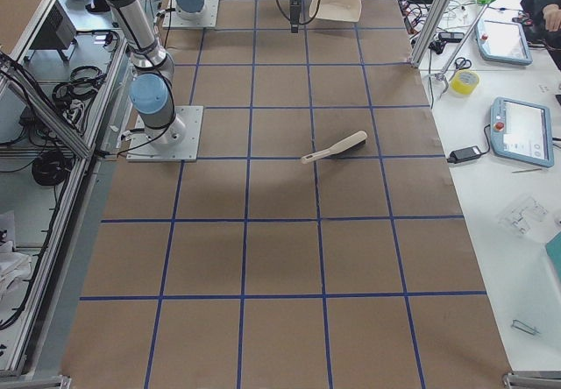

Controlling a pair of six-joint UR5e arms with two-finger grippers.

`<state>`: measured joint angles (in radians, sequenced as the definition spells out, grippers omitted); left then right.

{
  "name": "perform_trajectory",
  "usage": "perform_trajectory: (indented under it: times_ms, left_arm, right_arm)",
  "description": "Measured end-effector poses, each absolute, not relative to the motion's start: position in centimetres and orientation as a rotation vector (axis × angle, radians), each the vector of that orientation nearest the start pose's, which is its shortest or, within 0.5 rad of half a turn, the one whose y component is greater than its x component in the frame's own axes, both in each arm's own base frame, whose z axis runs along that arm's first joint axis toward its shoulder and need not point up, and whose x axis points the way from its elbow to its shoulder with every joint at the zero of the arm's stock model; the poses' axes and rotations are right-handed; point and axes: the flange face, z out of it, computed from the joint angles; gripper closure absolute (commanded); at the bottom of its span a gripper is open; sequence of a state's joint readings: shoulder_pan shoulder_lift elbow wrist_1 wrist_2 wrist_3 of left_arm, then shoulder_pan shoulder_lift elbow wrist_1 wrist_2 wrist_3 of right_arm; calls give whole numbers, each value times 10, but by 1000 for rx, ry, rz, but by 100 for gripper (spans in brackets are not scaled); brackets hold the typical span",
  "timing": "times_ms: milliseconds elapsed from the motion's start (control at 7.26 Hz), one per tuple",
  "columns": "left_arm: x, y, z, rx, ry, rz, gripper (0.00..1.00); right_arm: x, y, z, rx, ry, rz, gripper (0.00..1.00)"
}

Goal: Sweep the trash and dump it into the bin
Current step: 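Carry the empty dustpan back and lower it onto the table with the left gripper, then open the left gripper to release the dustpan handle and lift away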

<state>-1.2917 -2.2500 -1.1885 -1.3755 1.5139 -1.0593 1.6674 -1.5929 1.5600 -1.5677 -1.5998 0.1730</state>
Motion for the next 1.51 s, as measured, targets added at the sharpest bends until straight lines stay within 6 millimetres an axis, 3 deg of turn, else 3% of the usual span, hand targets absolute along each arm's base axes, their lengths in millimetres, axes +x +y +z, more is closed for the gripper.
perform_trajectory:
  times_ms: [551,689,1102,1377,1515]
  left_arm:
    - [47,-747,249,-2077,2374,230,100]
    - [43,-748,242,-2075,2369,241,94]
    - [30,-747,231,-2013,2392,262,94]
    - [31,-745,229,-1918,2428,245,86]
    - [34,-745,227,-1871,2434,225,69]
  right_arm:
    - [176,-470,504,119,3165,-54,0]
    - [176,-470,504,119,3165,-53,0]
    - [176,-470,504,117,3166,-52,0]
    - [176,-470,504,117,3165,-52,0]
    - [176,-470,504,117,3165,-52,0]
